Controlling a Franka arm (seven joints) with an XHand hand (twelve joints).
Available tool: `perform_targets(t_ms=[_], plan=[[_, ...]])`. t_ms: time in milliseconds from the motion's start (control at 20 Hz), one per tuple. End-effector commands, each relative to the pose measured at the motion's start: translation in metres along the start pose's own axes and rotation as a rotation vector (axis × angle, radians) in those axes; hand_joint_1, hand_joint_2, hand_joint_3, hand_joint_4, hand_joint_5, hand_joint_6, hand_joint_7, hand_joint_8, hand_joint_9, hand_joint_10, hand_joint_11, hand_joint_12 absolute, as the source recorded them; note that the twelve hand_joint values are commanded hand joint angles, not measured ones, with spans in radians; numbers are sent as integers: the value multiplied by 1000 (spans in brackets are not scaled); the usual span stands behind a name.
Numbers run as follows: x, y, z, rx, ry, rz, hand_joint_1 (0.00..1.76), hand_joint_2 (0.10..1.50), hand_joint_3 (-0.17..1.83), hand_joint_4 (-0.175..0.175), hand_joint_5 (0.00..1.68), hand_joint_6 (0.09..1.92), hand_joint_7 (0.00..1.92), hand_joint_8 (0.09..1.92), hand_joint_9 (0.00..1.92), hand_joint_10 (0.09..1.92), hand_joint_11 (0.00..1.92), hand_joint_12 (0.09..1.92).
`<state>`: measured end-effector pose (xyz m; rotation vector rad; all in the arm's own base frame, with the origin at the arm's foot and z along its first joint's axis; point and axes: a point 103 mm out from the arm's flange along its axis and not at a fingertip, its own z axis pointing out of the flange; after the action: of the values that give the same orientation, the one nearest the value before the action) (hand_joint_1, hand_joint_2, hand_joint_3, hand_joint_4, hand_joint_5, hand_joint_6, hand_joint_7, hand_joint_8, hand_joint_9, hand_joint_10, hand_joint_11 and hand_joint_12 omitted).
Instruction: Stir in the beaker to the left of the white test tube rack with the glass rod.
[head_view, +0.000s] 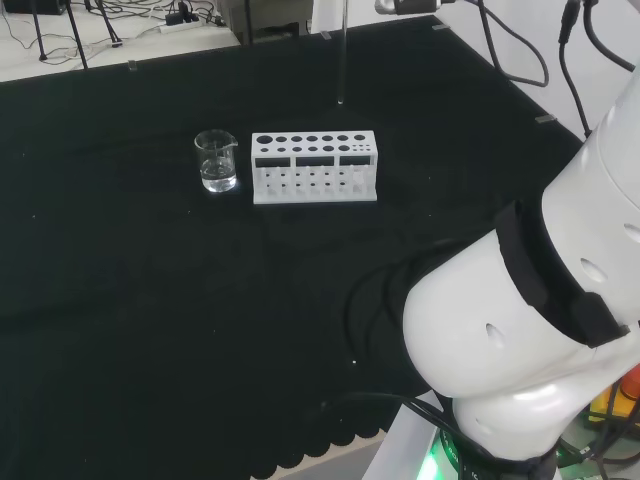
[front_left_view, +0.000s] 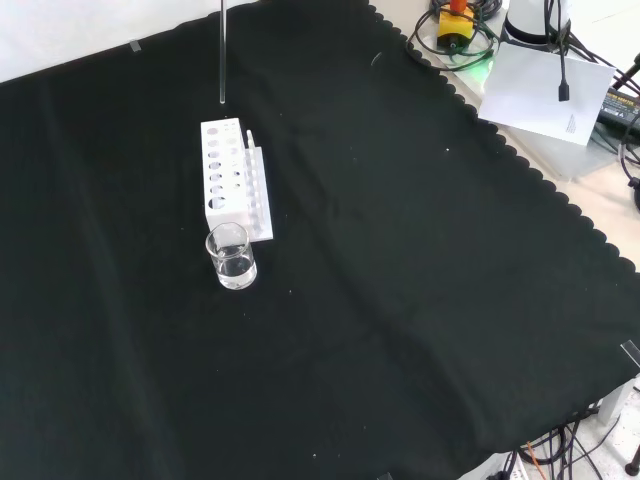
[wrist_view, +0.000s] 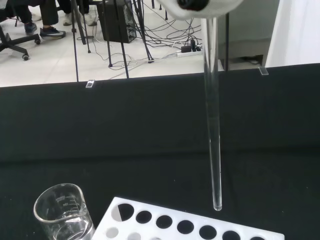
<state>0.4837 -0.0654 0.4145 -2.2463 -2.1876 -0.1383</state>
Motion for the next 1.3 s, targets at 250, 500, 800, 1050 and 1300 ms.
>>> perform_targets(t_ms=[250,500,800,1050,1300], plan=[[16,8,-4,-11,31,-34,1293,1075,18,-175,1051,587,1085,1153,1583,887,1567,723],[33,23,-6,-20,43,-75,1293,1077,16,-175,1051,585,1083,1157,1584,886,1567,724],[75,49,6,5,66,-157,1292,1078,13,-175,1050,586,1083,1157,1585,885,1568,725],[100,60,21,14,87,-219,1292,1080,12,-175,1049,587,1081,1160,1587,885,1568,726],[117,69,29,36,92,-251,1292,1081,11,-175,1048,587,1079,1163,1588,884,1568,727]])
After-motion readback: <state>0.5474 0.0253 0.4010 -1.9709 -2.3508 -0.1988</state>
